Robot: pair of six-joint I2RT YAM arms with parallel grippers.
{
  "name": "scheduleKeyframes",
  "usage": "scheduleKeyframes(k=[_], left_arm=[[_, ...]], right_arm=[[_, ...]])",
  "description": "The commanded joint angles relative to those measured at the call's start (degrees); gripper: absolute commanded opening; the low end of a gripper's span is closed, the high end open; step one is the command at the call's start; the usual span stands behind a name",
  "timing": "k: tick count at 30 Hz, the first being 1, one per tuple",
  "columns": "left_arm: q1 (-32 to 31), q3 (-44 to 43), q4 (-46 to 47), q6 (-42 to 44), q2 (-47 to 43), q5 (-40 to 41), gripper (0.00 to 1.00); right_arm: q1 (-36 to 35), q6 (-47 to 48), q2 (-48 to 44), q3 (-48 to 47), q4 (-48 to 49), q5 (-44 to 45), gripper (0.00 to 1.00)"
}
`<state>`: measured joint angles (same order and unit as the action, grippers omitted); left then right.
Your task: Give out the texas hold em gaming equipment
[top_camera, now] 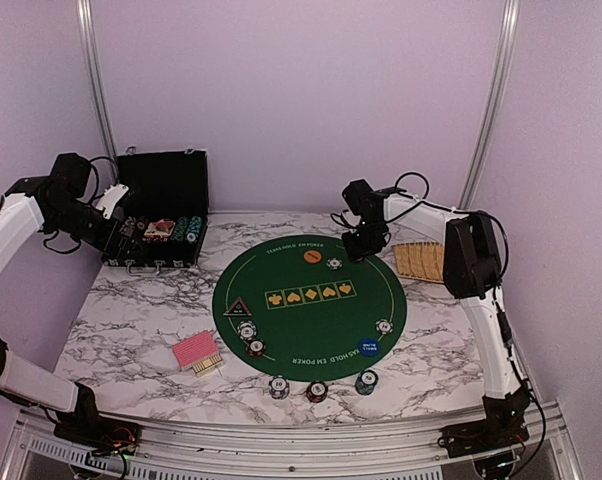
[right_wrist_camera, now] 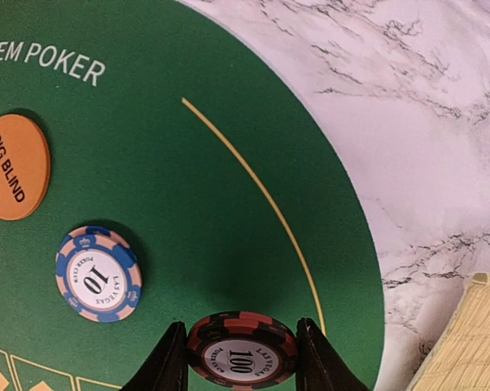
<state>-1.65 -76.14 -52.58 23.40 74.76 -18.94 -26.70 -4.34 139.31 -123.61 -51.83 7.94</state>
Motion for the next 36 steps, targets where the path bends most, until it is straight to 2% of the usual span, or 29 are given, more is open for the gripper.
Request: scheduleKeyframes(k=[1,12,14,17,20,25,30,34,36], left_arm=[[0.1,-1.2,-1.4,0.4,0.6,0.6,0.99],[0.2,-1.1,-1.6,0.6,0.6,0.8,0.99],[0.1,-1.0,-1.6,0.6,0.6,0.7,0.99],[0.1,-1.1,-1.5,0.6,0.7,0.5,0.99],[0.1,-1.1,-1.6,0.6,0.6,0.4,0.99],[0.1,-0.8,-1.6,0.6,0.0,0.2,0.99],[0.1,-0.8,-1.7,0.6,-0.3,0.2,0.99],[0.1,-0.8,-1.7,0.5,-0.6,0.2,0.99],[0.2,-0.7,-1.7,0.5,-0.8,0.2,0.99]], right_arm=[[0.2,0.7,1.2,-1.2,2.3,-2.0,0.13],[0.6,0.6,4.5,-2.1,2.3,-3.0,0.14],[0.6,0.6,4.7,-2.1,2.1,-2.3,0.20],[0.6,0.6,4.5,-2.2,2.0,-1.4,0.38],[0.6,0.6,3.9,-2.9,2.0,-0.9,0.47],[0.6,0.4,3.2,-5.4,0.7,-1.0,0.53],[0.2,0.3,-0.4,-5.4,-0.1,-0.7,0.54],[-2.7,1.0,-8.2,1.1,1.0,1.6,0.56],[-5.6,1.3,-13.1,7.0,2.4,2.5,0.61]])
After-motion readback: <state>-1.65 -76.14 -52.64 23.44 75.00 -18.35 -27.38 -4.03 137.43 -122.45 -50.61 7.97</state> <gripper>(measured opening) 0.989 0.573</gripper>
